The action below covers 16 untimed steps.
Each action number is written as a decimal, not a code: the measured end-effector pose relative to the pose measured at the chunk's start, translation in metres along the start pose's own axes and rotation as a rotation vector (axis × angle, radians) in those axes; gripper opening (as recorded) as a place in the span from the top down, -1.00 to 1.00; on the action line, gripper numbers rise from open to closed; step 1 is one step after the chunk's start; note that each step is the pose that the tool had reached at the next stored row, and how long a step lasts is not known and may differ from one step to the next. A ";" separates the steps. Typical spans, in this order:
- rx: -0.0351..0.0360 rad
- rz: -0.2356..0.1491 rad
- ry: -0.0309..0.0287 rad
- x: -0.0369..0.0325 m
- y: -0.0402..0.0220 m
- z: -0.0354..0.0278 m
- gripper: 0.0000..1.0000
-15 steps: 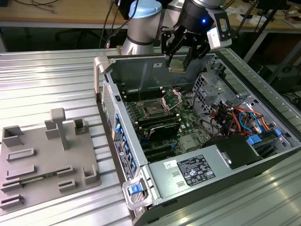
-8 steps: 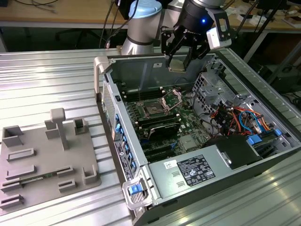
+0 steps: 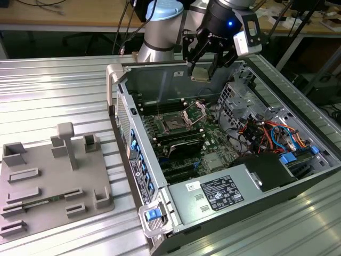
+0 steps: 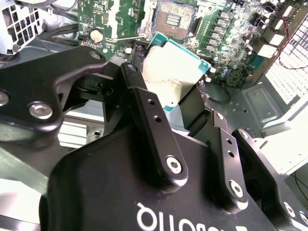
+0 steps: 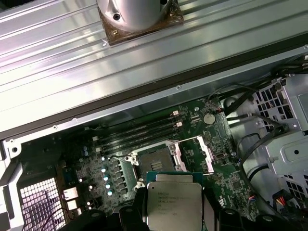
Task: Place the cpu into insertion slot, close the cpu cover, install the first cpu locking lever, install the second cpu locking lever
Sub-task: 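Place the cpu into insertion slot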
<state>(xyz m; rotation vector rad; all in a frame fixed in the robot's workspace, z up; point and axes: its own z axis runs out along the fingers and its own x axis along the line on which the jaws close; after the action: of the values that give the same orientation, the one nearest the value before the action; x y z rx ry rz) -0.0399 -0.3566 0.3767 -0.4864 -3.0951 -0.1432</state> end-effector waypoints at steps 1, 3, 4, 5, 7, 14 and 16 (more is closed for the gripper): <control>0.0000 0.004 -0.0004 0.0000 0.0000 0.0000 -0.09; -0.0002 0.011 -0.0010 0.0000 0.0000 0.0000 -0.09; -0.0003 0.013 -0.0011 0.0000 0.0001 0.0000 -0.09; -0.0003 0.016 -0.0014 0.0000 0.0001 0.0000 -0.09; -0.0005 0.021 -0.0019 0.0000 0.0001 0.0000 -0.09; -0.0008 0.041 -0.0037 0.0000 0.0001 0.0000 -0.09; -0.0010 0.047 -0.0042 0.0000 0.0001 0.0000 -0.09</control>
<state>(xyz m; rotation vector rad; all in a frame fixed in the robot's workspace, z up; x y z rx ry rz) -0.0399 -0.3565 0.3767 -0.5603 -3.0848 -0.1435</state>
